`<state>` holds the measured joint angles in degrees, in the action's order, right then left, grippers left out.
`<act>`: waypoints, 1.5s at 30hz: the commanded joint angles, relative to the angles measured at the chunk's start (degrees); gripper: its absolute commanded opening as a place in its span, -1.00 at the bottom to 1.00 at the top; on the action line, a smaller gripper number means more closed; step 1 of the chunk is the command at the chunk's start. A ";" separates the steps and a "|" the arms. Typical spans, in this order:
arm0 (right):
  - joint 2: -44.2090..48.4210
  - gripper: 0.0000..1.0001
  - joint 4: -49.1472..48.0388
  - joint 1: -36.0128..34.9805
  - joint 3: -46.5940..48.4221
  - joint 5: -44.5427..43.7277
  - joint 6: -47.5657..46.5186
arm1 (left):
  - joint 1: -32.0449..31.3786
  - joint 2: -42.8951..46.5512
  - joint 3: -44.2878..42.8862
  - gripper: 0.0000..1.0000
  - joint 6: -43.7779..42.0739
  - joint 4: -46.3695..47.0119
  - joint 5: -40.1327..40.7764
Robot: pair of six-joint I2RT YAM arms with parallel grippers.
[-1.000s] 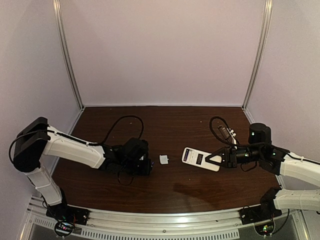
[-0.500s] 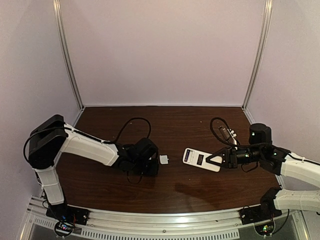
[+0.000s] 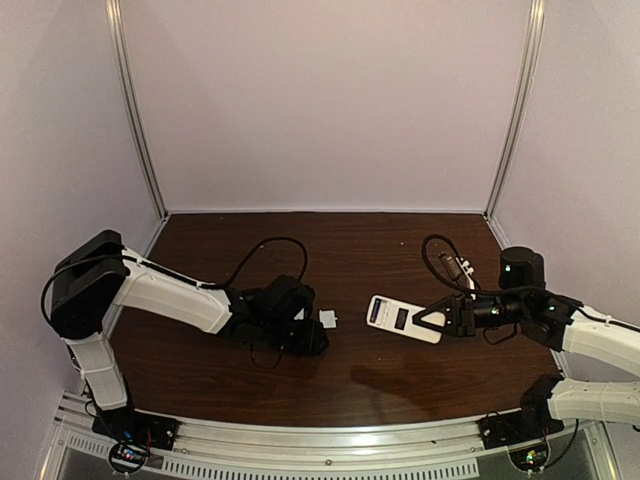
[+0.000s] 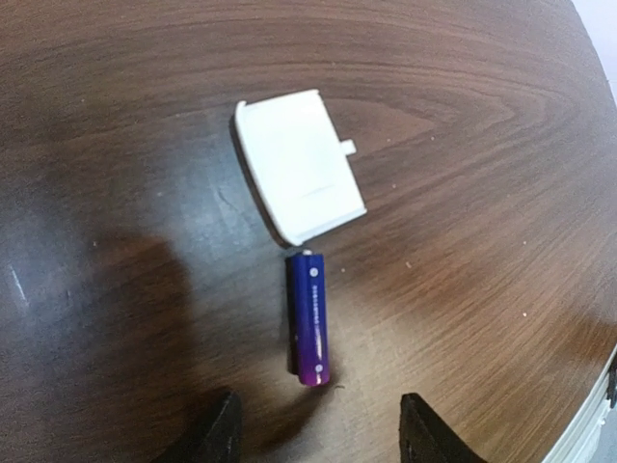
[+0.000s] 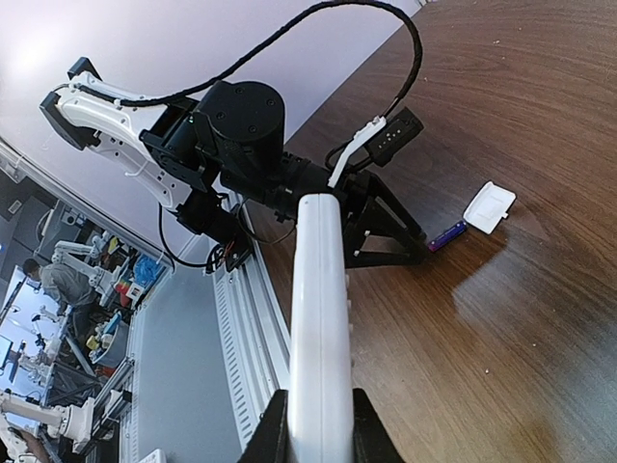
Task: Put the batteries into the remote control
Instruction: Move the battery to the center of the board, then pick up the battery from the center of the board.
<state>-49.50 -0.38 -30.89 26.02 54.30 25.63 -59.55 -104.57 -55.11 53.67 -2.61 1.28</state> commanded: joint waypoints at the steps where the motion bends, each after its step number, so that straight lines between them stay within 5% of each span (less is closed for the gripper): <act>1: 1.40 -1.00 -0.06 -0.34 1.66 -1.10 -0.91 | 0.42 0.66 0.82 0.16 -3.44 5.04 -6.15; 16: 2.42 -1.00 1.73 -0.35 1.76 -2.14 -1.37 | 0.09 -6.54 -6.25 0.16 -6.24 10.73 -13.01; 24: 3.57 -1.00 1.98 -0.08 1.98 -2.57 -0.60 | 0.11 -3.28 -9.67 0.07 -12.88 4.74 -4.01; 28: 4.24 -1.00 2.40 0.29 2.37 -2.16 -0.14 | 0.53 0.79 -10.26 0.09 -29.39 1.26 -1.04; 37: 5.16 -1.00 0.69 0.70 2.01 -1.93 1.79 | 4.79 2.73 -14.71 0.14 -82.64 -16.91 -11.51; 45: 4.48 -1.00 0.72 0.86 1.99 -1.38 1.58 | 9.10 -5.22 -26.53 0.09 -96.19 -24.85 -18.63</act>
<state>-45.21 1.96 -30.37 27.07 52.56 27.18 -51.86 -105.45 -75.83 -29.52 -21.56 -13.74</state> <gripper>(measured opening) 0.165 0.551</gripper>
